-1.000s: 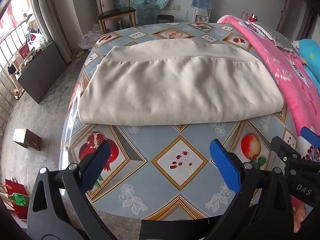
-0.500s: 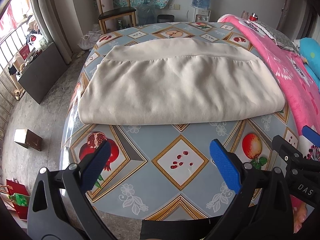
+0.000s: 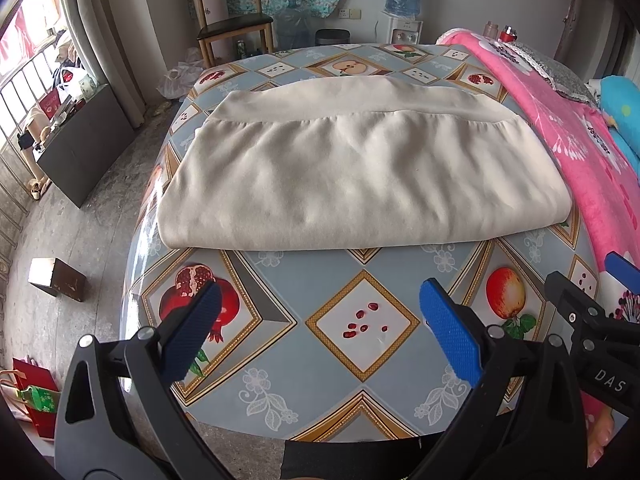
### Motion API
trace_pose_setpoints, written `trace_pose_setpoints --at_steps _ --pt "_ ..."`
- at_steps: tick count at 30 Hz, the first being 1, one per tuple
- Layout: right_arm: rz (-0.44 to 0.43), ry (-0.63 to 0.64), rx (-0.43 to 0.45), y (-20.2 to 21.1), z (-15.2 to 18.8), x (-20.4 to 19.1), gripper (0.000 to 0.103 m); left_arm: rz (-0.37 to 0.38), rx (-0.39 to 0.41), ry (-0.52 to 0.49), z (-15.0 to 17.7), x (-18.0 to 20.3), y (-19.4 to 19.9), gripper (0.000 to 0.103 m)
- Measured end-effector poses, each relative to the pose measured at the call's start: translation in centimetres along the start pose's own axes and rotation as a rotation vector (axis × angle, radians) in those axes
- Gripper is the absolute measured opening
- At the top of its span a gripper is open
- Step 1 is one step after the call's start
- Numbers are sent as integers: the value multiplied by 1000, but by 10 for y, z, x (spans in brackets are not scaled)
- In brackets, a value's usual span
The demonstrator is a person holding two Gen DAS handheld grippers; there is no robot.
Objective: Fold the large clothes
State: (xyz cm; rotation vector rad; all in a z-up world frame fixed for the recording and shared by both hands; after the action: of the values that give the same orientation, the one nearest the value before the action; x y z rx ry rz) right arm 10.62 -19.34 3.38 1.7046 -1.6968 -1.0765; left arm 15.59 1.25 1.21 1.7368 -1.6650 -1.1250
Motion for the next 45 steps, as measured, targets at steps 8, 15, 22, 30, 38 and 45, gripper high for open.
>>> trace_pose_setpoints --at_steps 8,15,22,30,38,45 --pt "0 -1 0 0 0 -1 97 -1 0 0 0 0 0 96" --pt "1 0 0 0 0 -1 97 -2 0 1 0 -1 0 96" --pt "1 0 0 0 0 -1 97 -2 0 1 0 -2 -1 96" --pt "1 1 -1 -1 0 -1 97 -4 1 2 0 -2 -1 96" --pt "2 2 -2 0 0 -2 97 -4 0 4 0 -3 -2 96" --pt "1 2 -3 -1 0 -1 97 -3 0 4 0 -4 -2 96"
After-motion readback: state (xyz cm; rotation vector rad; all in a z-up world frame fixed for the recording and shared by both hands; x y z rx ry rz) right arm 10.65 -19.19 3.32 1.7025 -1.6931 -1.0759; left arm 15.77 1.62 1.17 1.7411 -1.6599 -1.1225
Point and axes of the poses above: each gripper's, at about its wrist camera, not at the fingertips, and y roughly against the way its jaws point, x to its right, z to its underside, the point moved 3 cm from there along -y, roughly the way its jaws point, and after that the axes turned 15 degrees about -z, right-handed, at the moved point
